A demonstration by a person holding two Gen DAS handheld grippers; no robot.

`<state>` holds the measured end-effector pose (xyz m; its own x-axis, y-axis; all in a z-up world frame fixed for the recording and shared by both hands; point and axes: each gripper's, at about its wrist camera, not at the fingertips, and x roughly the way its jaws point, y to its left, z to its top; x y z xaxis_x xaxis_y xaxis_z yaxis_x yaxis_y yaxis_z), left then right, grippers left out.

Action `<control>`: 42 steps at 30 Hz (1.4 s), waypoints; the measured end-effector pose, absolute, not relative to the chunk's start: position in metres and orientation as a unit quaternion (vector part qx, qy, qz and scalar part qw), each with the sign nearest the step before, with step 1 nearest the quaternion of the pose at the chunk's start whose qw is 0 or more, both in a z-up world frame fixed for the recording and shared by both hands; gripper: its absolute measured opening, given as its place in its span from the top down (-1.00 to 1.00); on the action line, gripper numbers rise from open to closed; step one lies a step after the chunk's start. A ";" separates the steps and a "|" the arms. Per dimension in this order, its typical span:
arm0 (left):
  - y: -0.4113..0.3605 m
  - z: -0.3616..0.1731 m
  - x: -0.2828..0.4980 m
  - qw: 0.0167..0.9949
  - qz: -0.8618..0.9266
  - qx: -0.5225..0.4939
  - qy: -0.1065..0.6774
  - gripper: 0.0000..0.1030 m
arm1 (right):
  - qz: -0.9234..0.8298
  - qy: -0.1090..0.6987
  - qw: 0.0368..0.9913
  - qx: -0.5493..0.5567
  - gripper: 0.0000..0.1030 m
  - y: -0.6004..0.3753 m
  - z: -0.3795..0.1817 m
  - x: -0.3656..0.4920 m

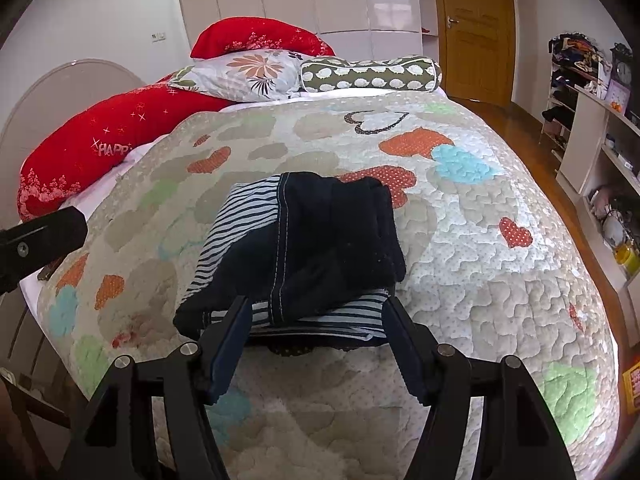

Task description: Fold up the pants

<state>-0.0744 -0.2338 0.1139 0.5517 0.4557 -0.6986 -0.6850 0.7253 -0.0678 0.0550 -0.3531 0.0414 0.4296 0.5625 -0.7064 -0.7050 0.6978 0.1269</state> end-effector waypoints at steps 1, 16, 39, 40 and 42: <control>-0.234 0.114 -0.074 0.865 0.329 -0.169 0.339 -1.00 | 0.376 0.378 0.840 -0.095 -0.39 -0.353 0.041 0.055; -0.234 0.114 -0.072 0.871 0.305 -0.182 0.340 -1.00 | 0.376 0.382 0.837 -0.107 -0.39 -0.347 0.036 0.052; -0.229 0.103 -0.072 0.866 0.296 -0.202 0.350 -1.00 | 0.374 0.386 0.836 -0.109 -0.39 -0.345 0.032 0.050; -0.229 0.102 -0.072 0.865 0.295 -0.203 0.351 -1.00 | 0.374 0.386 0.836 -0.109 -0.39 -0.345 0.031 0.050; -0.229 0.102 -0.072 0.865 0.295 -0.203 0.351 -1.00 | 0.375 0.387 0.836 -0.109 -0.39 -0.345 0.031 0.051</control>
<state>-0.0717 -0.2290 0.1021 0.5793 0.3680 -0.7273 -0.6533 0.7433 -0.1442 0.0506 -0.3449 0.0312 0.4205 0.5415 -0.7280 -0.7107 0.6954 0.1068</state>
